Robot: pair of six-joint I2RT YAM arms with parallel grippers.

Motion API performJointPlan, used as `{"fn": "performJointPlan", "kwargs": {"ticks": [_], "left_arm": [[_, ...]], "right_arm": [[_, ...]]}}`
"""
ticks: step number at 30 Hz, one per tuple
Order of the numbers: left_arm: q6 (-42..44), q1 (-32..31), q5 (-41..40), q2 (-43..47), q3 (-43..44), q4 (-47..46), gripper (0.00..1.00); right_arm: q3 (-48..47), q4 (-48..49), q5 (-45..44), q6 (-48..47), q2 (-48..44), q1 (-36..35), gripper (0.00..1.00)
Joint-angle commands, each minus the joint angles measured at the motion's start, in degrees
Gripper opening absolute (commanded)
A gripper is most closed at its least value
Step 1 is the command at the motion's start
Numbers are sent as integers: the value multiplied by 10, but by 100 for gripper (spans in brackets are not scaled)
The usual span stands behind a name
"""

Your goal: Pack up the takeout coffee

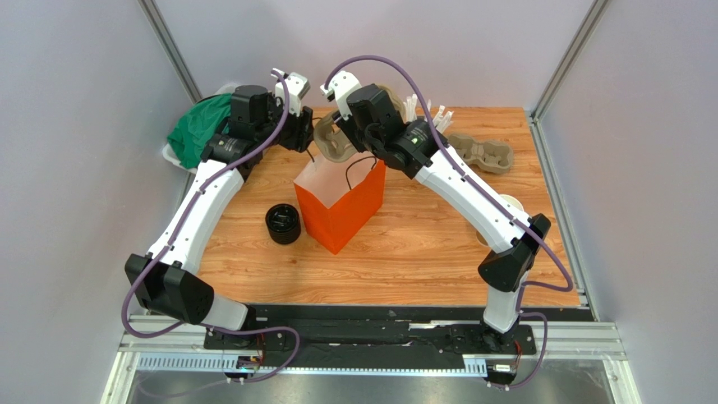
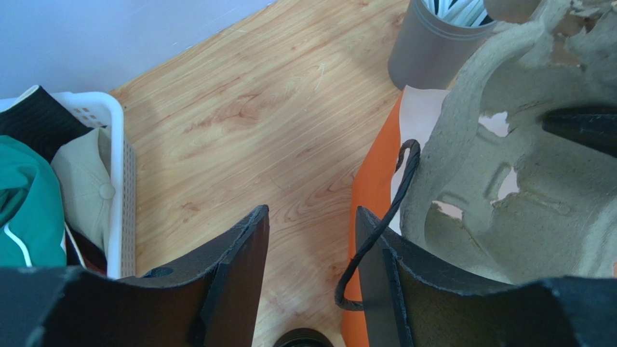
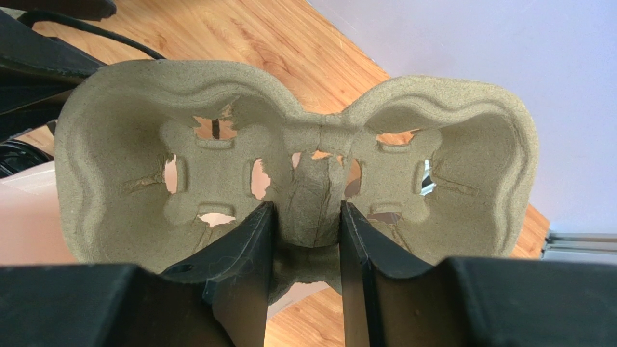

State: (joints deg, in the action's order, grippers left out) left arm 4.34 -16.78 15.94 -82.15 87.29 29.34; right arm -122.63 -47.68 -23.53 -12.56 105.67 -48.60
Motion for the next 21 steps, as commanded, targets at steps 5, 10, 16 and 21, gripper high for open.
{"fn": "performJointPlan", "kwargs": {"ticks": [5,10,16,21], "left_arm": [[-11,3,-9,16,-4,-24,56],[-12,3,-11,12,-4,-24,55],[-16,3,-18,12,-4,-24,55],[-18,3,-28,9,-6,-28,54]], "right_arm": [[36,15,-14,9,-30,-18,21],[35,4,-26,1,-20,-29,20],[41,-9,-34,-3,-31,-49,20],[62,-20,-48,-8,-41,-62,20]]}}
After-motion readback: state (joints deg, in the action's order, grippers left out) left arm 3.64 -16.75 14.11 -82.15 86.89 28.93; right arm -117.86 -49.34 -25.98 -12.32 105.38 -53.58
